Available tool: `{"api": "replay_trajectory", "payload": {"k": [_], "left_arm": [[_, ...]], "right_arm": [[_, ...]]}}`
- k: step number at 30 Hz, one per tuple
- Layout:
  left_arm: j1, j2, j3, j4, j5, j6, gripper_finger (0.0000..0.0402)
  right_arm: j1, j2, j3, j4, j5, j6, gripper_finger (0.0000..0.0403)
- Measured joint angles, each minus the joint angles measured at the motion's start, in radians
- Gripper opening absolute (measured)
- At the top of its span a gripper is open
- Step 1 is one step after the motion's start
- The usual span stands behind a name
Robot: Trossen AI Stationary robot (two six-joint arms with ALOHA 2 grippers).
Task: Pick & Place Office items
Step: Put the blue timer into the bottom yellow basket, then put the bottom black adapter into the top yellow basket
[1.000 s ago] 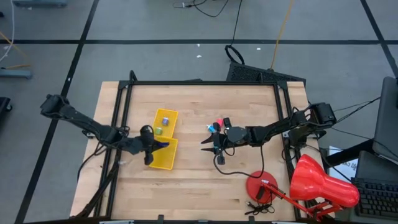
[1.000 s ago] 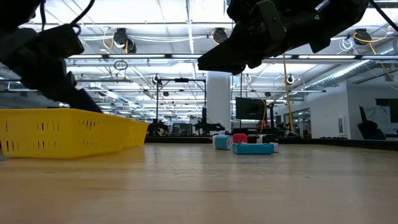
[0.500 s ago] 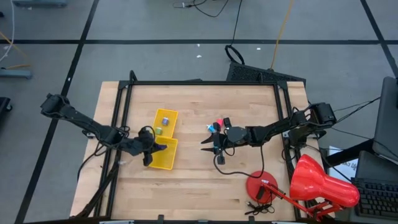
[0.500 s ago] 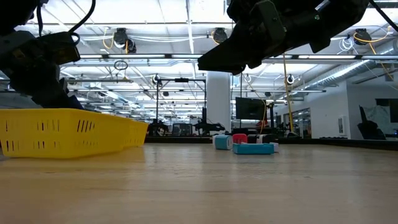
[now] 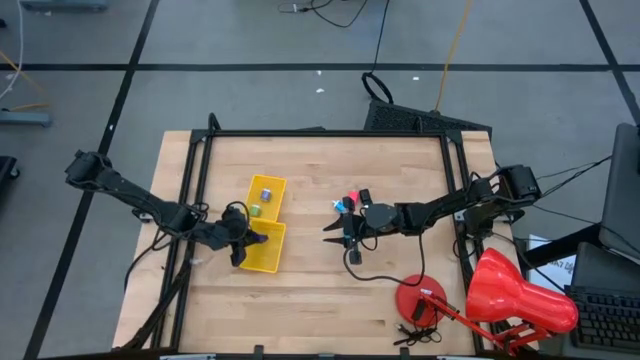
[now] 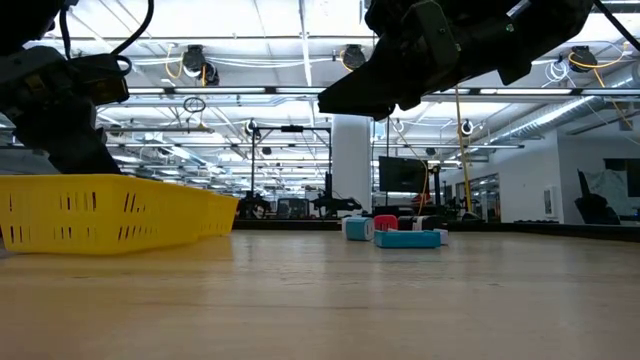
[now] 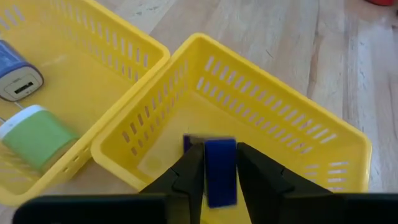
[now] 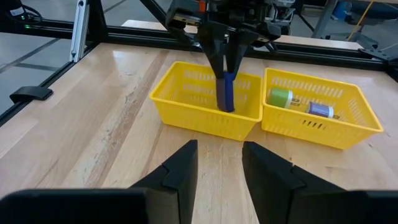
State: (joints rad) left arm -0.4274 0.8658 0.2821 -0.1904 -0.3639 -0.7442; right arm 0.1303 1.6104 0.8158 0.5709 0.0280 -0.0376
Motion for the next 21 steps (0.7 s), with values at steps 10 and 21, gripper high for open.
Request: {"api": "replay_trajectory", "payload": {"k": [10, 21], "left_arm": [[0.0, 0.0, 0.0, -0.001, 0.0, 0.006, 0.0132], [0.0, 0.0, 0.0, 0.028, -0.001, 0.008, 0.0159]], "right_arm": [[0.0, 0.0, 0.0, -0.001, 0.0, 0.0, 0.0116], [0.0, 0.0, 0.0, -0.001, 0.0, 0.0, 0.0116]]}}
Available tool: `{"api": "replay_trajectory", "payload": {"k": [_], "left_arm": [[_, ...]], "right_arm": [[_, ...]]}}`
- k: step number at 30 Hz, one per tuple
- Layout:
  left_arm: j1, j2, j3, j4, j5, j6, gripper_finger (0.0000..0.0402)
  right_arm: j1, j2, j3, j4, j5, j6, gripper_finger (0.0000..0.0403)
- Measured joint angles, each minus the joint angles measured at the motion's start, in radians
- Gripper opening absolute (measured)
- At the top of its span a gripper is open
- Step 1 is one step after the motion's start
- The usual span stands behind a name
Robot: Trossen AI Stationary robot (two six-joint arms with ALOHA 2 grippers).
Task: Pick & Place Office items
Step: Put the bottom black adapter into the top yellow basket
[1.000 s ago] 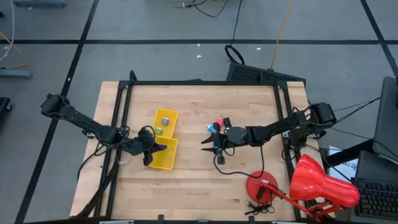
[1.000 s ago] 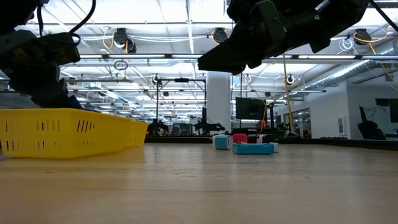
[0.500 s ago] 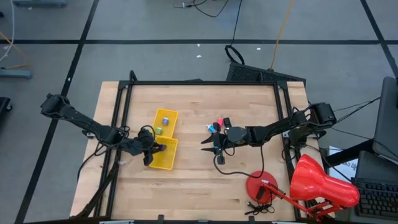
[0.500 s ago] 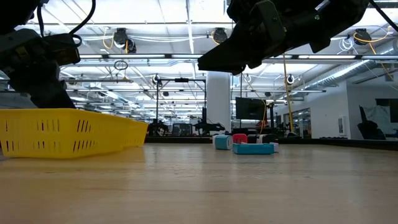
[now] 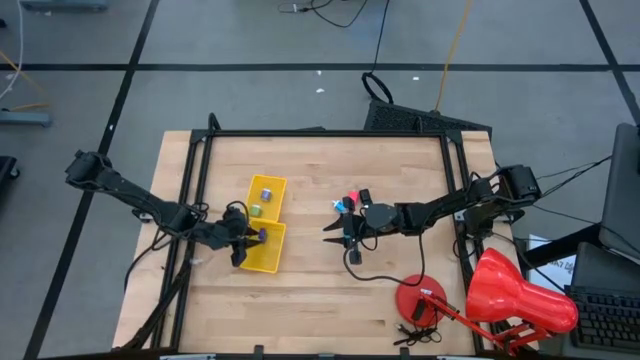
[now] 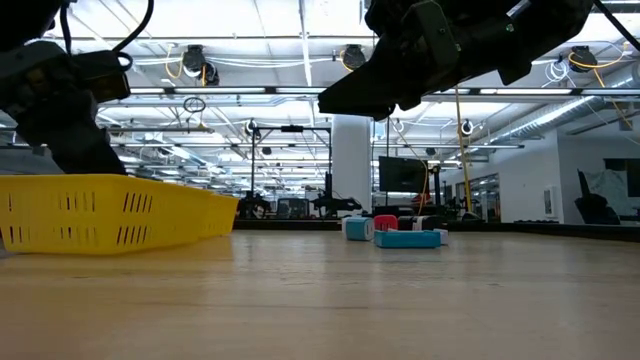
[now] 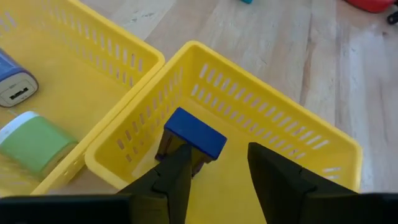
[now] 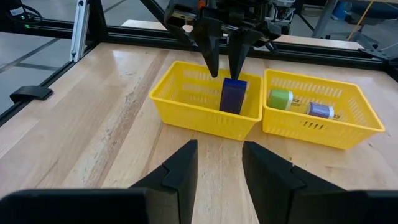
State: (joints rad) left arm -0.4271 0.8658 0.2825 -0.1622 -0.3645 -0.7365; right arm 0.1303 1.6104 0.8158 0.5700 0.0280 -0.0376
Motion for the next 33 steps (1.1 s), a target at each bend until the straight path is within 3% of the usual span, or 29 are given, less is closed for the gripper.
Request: {"api": "replay_trajectory", "payload": {"k": [11, 17, 21, 24, 26, 30, 33], "left_arm": [[0.0, -0.095, 0.024, 0.068, 0.014, 0.124, 0.0179], [0.0, -0.221, 0.052, 0.06, 0.058, 0.26, 0.0174], [0.0, -0.327, 0.054, 0.04, 0.038, 0.335, 0.0164], [0.001, -0.412, 0.054, -0.042, -0.029, 0.372, 0.0156], [0.001, -0.467, 0.054, -0.104, -0.129, 0.364, 0.0151], [0.001, -0.543, 0.054, -0.178, -0.349, 0.301, 0.0144], [0.001, -0.56, 0.054, -0.181, -0.435, 0.297, 0.0139]], "right_arm": [[0.0, 0.0, 0.0, -0.011, 0.0, 0.0, 0.0116], [-0.002, -0.049, -0.002, -0.146, 0.006, -0.002, 0.0116], [-0.005, -0.133, -0.002, -0.385, 0.174, 0.056, 0.0116], [-0.005, -0.194, -0.001, -0.58, 0.359, 0.19, 0.0116], [-0.006, -0.215, -0.002, -0.716, 0.441, 0.327, 0.0116], [-0.013, -0.217, -0.064, -0.758, 0.497, 0.562, 0.0117], [-0.04, -0.217, -0.133, -0.713, 0.492, 0.632, 0.0124]]}}
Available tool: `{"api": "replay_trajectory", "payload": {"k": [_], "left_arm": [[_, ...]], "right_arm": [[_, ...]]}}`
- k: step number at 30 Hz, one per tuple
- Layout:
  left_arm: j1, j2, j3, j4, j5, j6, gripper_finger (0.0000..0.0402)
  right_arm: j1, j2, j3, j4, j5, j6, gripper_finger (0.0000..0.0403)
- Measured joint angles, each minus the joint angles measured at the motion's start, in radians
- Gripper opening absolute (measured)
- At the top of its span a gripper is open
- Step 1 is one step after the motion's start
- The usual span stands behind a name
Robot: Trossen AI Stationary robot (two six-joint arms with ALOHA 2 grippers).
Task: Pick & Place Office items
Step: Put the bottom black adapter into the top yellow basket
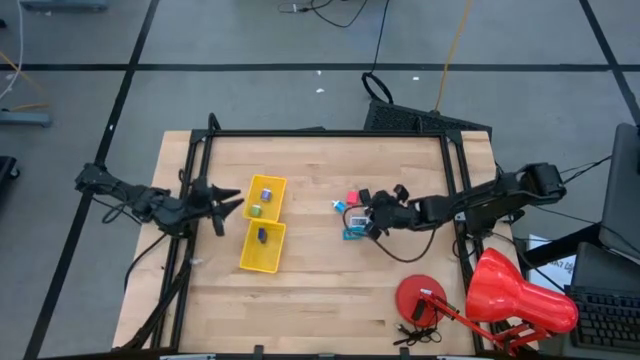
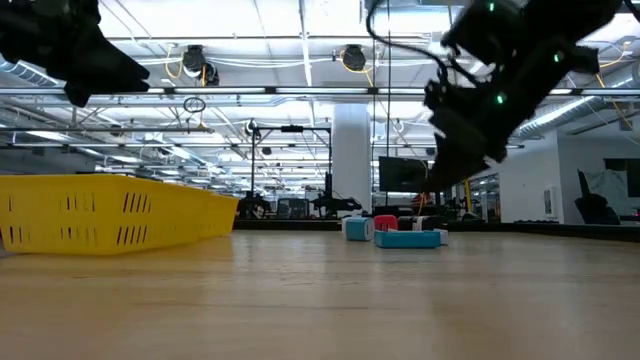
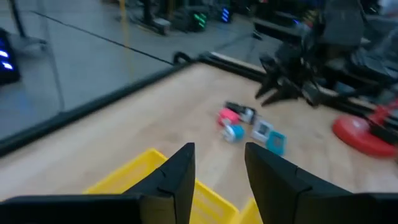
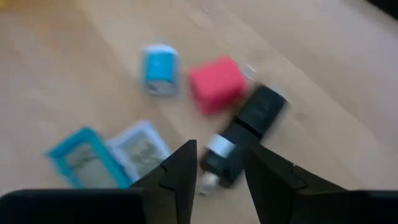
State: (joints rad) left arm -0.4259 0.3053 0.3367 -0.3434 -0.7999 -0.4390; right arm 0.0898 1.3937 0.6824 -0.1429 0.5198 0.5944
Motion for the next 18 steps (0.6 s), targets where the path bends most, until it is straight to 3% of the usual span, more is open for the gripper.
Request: {"api": "replay_trajectory", "payload": {"k": [10, 18], "left_arm": [[0.0, 0.017, 0.0, 0.004, -0.022, 0.034, 0.0147], [0.0, 0.022, -0.001, 0.003, -0.023, 0.017, 0.0168]], "right_arm": [[-0.101, 0.035, -0.133, 0.273, -0.189, -0.059, 0.0183], [-0.149, 0.056, -0.145, 0.297, -0.206, -0.117, 0.0215]]}}
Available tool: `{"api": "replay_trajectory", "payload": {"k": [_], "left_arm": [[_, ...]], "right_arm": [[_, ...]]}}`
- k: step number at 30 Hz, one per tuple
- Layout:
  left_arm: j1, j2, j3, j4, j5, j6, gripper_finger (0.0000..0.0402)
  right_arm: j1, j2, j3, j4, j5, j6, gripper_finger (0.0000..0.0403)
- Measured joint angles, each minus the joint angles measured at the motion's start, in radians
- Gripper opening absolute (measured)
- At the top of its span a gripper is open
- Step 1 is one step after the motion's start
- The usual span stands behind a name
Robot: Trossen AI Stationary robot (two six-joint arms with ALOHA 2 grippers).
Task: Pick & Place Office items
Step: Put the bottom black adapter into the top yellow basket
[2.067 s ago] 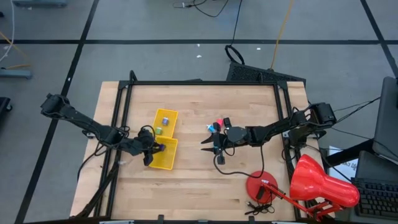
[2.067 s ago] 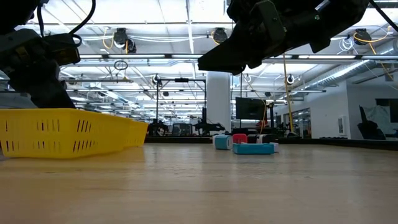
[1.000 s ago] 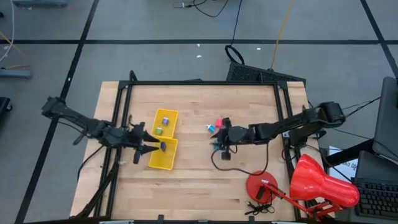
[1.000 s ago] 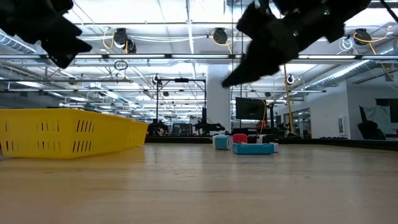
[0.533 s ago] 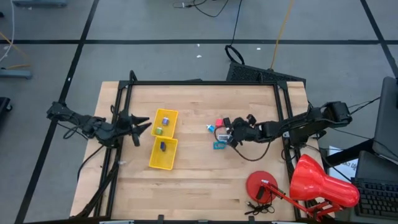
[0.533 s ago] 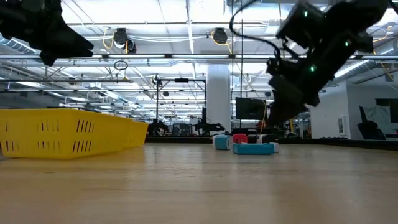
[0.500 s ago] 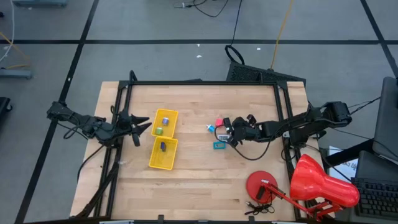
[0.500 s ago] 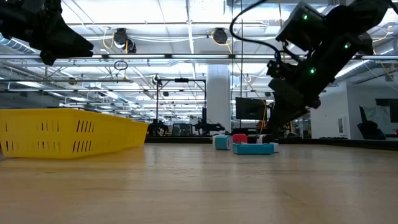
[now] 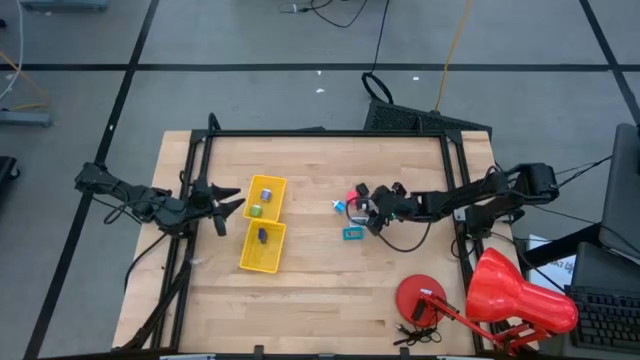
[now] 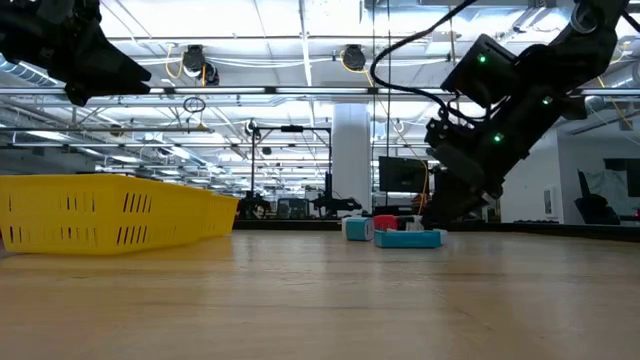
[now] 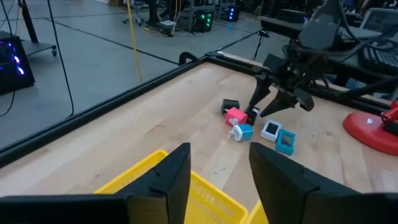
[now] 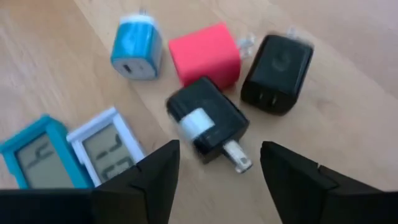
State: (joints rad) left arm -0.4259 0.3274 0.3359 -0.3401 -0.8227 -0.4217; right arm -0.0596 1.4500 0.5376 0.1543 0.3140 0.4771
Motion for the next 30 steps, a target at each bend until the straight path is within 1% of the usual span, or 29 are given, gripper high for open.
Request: {"api": "replay_trajectory", "payload": {"k": [3, 7, 11, 13, 15, 18, 22, 25, 30], "left_arm": [[0.0, 0.0, 0.0, 0.0, 0.0, -0.002, 0.0175], [0.0, 0.0, 0.0, 0.0, 0.001, -0.006, 0.0183], [0.0, 0.0, 0.0, 0.0, 0.001, -0.006, 0.0188], [0.0, 0.0, 0.0, 0.0, 0.0, -0.006, 0.0189], [0.0, 0.0, 0.0, 0.0, 0.001, -0.006, 0.0187], [0.0, 0.0, 0.0, 0.0, 0.001, -0.006, 0.0181], [0.0, 0.0, 0.0, 0.0, 0.001, -0.006, 0.0171], [0.0, 0.0, 0.0, 0.0, 0.001, -0.008, 0.0163], [0.0, 0.0, -0.001, 0.0, 0.002, -0.018, 0.0151]], "right_arm": [[-0.005, 0.0, 0.001, 0.001, -0.003, -0.046, 0.0216], [-0.005, -0.001, 0.001, 0.002, -0.003, -0.15, 0.0212], [-0.005, -0.001, 0.001, 0.005, -0.002, -0.202, 0.0214], [-0.005, -0.001, 0.001, 0.007, 0.01, -0.225, 0.0219], [-0.004, 0.001, 0.001, 0.016, 0.048, -0.245, 0.0223], [-0.005, 0.02, -0.008, 0.078, 0.08, -0.299, 0.0223], [-0.004, 0.058, -0.056, 0.263, 0.073, -0.373, 0.0217], [-0.004, 0.08, -0.087, 0.335, 0.038, -0.396, 0.0216], [-0.004, 0.086, -0.112, 0.342, 0.017, -0.387, 0.0216]]}}
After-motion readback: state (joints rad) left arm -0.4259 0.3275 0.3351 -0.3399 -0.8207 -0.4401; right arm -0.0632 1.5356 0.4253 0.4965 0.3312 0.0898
